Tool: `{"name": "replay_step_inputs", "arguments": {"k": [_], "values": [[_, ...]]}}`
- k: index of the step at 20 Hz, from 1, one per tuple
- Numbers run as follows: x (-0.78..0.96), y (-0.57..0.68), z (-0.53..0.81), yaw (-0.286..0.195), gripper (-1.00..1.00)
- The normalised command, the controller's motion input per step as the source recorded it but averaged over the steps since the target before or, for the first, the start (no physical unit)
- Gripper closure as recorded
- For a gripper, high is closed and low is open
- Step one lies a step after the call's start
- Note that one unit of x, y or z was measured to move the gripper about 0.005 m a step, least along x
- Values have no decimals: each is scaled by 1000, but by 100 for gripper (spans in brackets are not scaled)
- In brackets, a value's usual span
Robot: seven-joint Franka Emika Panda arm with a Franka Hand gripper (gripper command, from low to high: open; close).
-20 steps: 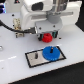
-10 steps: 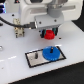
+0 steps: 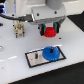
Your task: Insert the blue gear onto the right peg, followed by the red gear
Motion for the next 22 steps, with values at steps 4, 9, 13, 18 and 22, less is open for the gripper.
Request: {"name": "replay_step_inputs", "arguments": {"k": [4,9,13,18,22], "values": [[639,-149,164,0,100],[591,-122,17,0,100],[512,-25,-2,0,100],[454,1,-5,0,100],[455,3,-2,0,100]]}}
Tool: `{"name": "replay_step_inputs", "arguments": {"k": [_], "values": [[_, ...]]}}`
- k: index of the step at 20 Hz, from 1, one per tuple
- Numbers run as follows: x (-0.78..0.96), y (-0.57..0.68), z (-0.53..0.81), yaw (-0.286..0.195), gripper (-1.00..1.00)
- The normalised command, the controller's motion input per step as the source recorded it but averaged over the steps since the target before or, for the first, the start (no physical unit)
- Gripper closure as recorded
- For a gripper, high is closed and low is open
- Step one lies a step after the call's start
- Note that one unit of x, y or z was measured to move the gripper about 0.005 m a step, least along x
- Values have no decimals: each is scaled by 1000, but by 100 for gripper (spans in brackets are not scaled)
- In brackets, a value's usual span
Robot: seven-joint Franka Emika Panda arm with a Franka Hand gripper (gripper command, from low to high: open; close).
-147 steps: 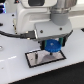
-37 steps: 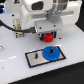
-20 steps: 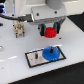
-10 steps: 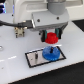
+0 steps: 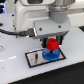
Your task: Insert the blue gear onto the right peg, followed by the red gear
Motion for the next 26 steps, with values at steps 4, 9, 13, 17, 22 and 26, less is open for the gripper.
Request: {"name": "replay_step_inputs", "arguments": {"k": [4,9,13,17,22,26], "values": [[374,6,-65,0,100],[160,6,-237,0,100],[111,3,-3,0,100],[0,-2,298,0,100],[198,-20,2,0,100],[287,-73,-162,0,100]]}}
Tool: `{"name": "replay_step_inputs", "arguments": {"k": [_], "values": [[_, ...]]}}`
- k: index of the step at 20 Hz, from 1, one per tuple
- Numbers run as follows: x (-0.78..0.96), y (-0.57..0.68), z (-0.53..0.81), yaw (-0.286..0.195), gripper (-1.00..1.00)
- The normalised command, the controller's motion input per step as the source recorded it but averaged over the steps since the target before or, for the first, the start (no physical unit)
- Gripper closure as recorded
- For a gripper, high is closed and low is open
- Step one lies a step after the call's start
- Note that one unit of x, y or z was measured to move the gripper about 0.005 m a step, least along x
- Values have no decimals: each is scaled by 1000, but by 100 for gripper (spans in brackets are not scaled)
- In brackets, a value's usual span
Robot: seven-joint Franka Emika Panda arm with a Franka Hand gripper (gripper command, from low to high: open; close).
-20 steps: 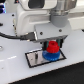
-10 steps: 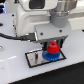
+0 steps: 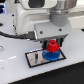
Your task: Insert the blue gear onto the right peg, followed by the red gear
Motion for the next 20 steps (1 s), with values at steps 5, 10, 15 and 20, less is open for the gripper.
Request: {"name": "replay_step_inputs", "arguments": {"k": [5,10,15,20], "values": [[220,-24,-272,0,100],[124,5,-119,0,-100],[1,161,333,0,-100],[-4,146,511,0,-100]]}}
